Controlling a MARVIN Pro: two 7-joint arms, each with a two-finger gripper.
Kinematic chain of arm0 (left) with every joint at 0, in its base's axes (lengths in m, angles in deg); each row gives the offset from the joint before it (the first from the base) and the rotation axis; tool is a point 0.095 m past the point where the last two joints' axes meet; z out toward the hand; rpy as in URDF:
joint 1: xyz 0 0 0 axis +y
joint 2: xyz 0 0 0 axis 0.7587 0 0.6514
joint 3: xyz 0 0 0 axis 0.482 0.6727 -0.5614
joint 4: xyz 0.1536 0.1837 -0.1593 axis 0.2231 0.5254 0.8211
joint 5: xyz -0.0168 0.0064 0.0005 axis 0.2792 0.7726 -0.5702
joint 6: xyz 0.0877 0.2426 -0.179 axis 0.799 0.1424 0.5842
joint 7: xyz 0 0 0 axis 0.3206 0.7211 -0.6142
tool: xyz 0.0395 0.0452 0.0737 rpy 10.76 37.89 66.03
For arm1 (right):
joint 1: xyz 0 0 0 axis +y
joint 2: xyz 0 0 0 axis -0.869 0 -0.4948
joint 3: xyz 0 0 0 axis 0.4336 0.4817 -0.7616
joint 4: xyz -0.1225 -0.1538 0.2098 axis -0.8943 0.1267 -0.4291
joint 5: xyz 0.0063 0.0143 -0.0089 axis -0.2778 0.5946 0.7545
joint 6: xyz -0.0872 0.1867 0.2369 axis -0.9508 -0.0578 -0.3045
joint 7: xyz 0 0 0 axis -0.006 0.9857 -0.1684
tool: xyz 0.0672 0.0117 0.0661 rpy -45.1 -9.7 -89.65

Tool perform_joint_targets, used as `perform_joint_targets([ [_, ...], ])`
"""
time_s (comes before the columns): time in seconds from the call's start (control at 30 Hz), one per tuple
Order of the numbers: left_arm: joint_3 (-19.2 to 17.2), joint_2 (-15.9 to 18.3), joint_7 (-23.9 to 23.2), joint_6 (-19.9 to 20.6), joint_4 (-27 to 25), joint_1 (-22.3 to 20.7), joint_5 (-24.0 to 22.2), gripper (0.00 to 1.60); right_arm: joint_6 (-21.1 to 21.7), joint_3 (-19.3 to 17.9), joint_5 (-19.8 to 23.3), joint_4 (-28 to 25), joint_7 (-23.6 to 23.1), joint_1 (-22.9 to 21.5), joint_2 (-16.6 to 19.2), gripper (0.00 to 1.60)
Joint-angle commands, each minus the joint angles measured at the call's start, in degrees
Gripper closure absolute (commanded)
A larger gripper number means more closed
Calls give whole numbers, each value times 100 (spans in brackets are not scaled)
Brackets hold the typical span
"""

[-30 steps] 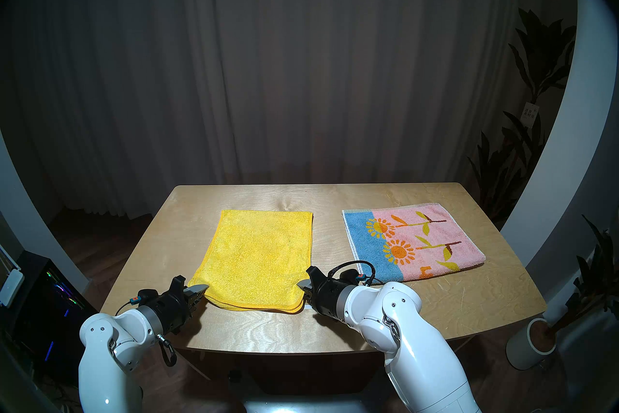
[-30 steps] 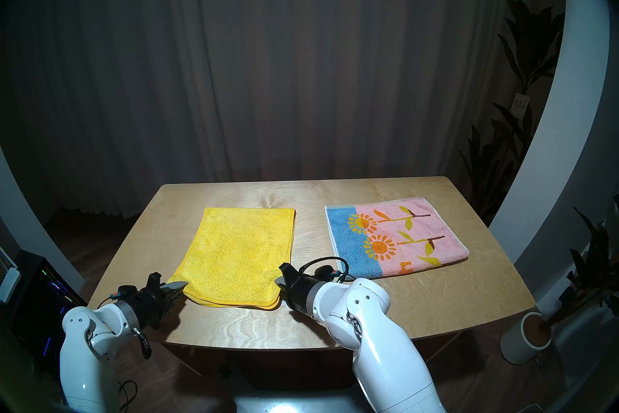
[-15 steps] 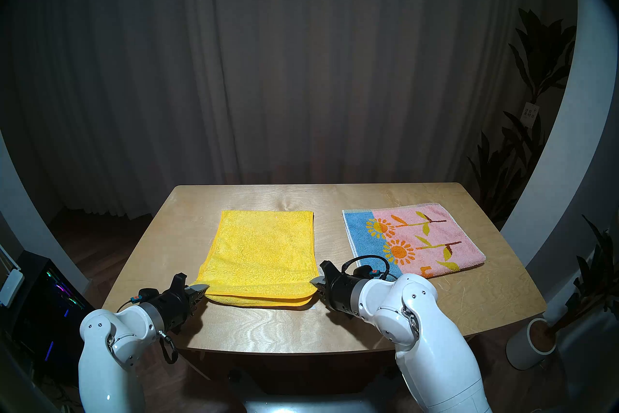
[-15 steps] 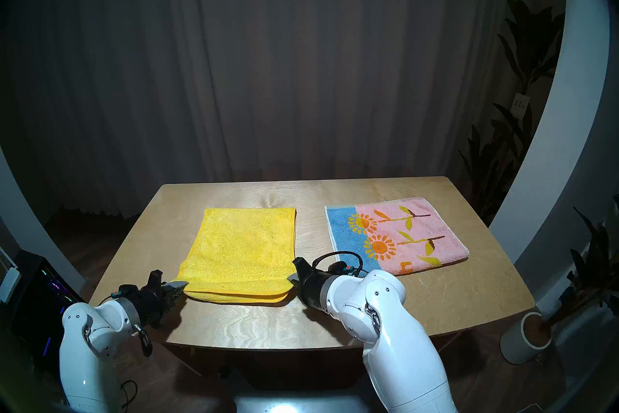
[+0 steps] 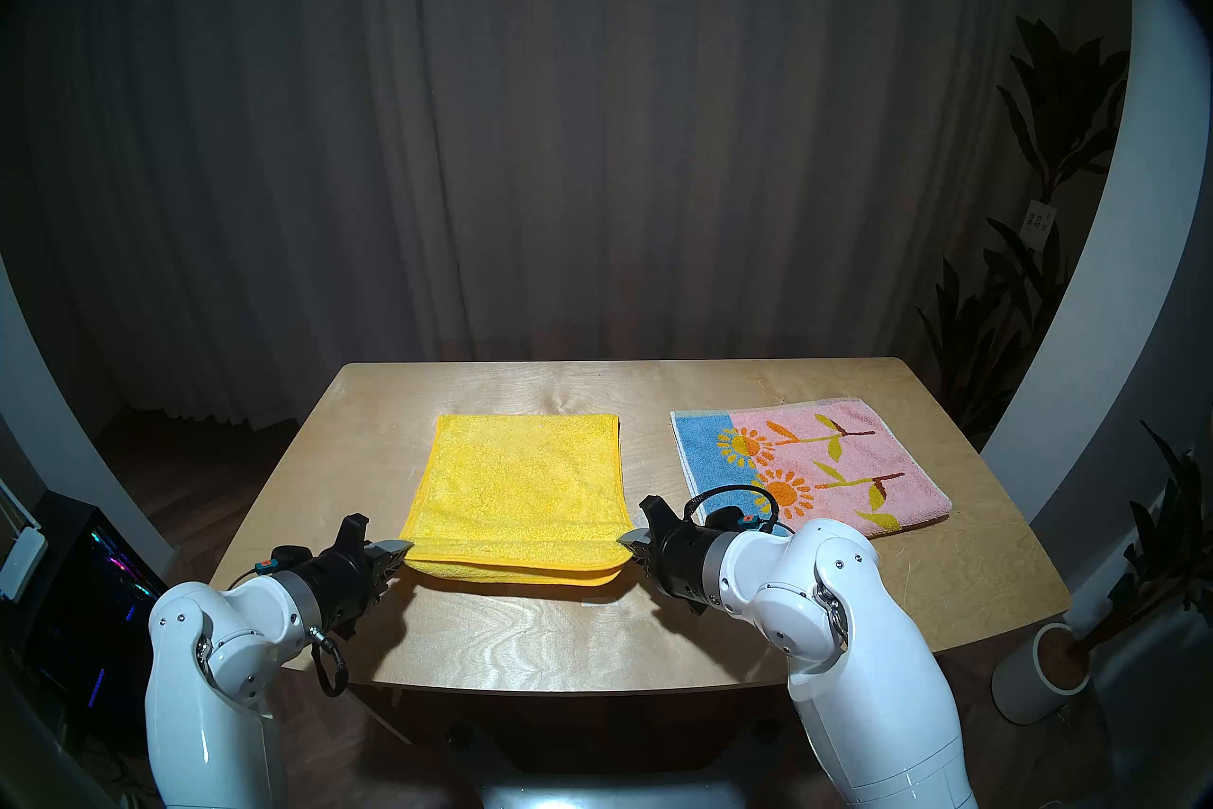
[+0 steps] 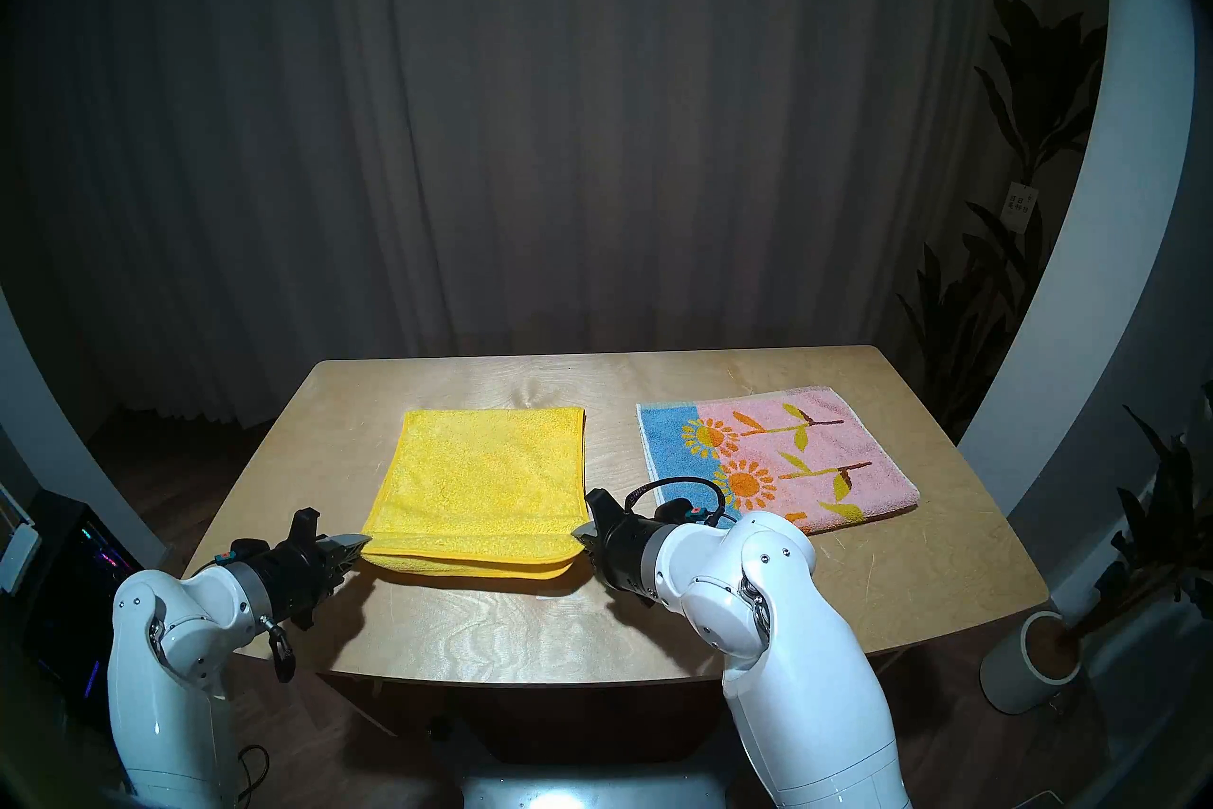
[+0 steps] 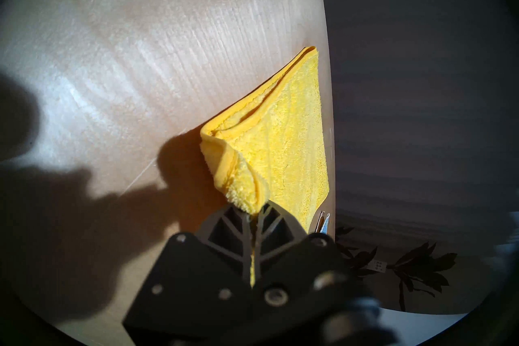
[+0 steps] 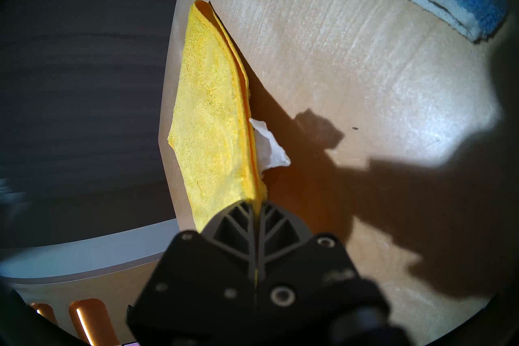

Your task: Fold each towel twice and stack them on table

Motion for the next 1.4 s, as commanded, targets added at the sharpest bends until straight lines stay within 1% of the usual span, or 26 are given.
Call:
perform_joint_targets([
  [0.0, 98, 29, 154, -164, -254, -477, -96, 160, -140, -55, -26, -90, -45, -300, -153, 160],
  [0.23, 269, 133, 443, -384, -174, -924, 39, 160, -256, -67, -85, 64, -87, -576, -233, 160],
  [0.5, 610, 356, 821, -875, -17, -1386, 275, 160, -435, 57, -226, 351, 75, -962, -421, 160],
  [0.53, 655, 357, 901, -895, 49, -1508, 327, 160, -462, 71, -234, 403, 74, -1017, -455, 160],
  [0.57, 716, 415, 876, -977, 33, -1464, 322, 160, -493, 86, -261, 435, 82, -1060, -477, 160],
  [0.63, 767, 380, 984, -998, 165, -1676, 389, 160, -572, 107, -304, 530, 74, -1168, -542, 160],
  [0.67, 828, 437, 959, -1048, 172, -1657, 398, 160, -602, 119, -331, 589, 68, -1234, -566, 160],
  [0.77, 901, 437, 1047, -1071, 344, -1886, 460, 160, -674, 172, -420, 787, 57, -1437, -629, 160],
  [0.87, 956, 472, 1091, -1092, 457, -2027, 494, 160, -740, 200, -507, 971, 17, -1636, -693, 160],
  [0.9, 976, 502, 1077, -1118, 453, -2013, 492, 160, -754, 178, -540, 973, -7, -1622, -734, 160],
  [0.93, 976, 487, 1127, -1095, 533, -2127, 516, 160, -780, 217, -543, 1100, 7, -1786, -722, 160],
  [0.97, 992, 503, 1138, -1106, 571, -2167, 527, 160, -800, 219, -588, 1147, -6, -1828, -749, 160],
  [1.0, 1016, 537, 1138, -1146, 582, -2161, 543, 160, -823, 198, -623, 1125, -48, -1779, -781, 160],
  [1.07, 1033, 539, 1183, -1147, 718, -2310, 584, 160, -874, 236, -653, 1358, -2, -2034, -819, 160],
  [1.1, 1063, 575, 1183, -1183, 727, -2301, 605, 160, -902, 216, -688, 1291, -63, -1935, -827, 160],
  [1.2, 1114, 598, 1266, -1200, 897, -2517, 685, 160, -961, 209, -731, 1574, -10, -2221, -922, 160],
  [1.23, 1130, 610, 1273, -1215, 922, -2547, 697, 160, -982, 206, -754, 1564, -33, -2202, -920, 160],
  [1.3, 1166, 638, 1287, -1226, 1024, -2660, 743, 160, -1019, 210, -794, 1744, 40, -2398, -965, 160],
  [1.37, 1220, 689, 1325, -1236, 1132, -2746, 799, 160, -1038, 188, -864, 1775, 64, -2423, -1010, 160],
])
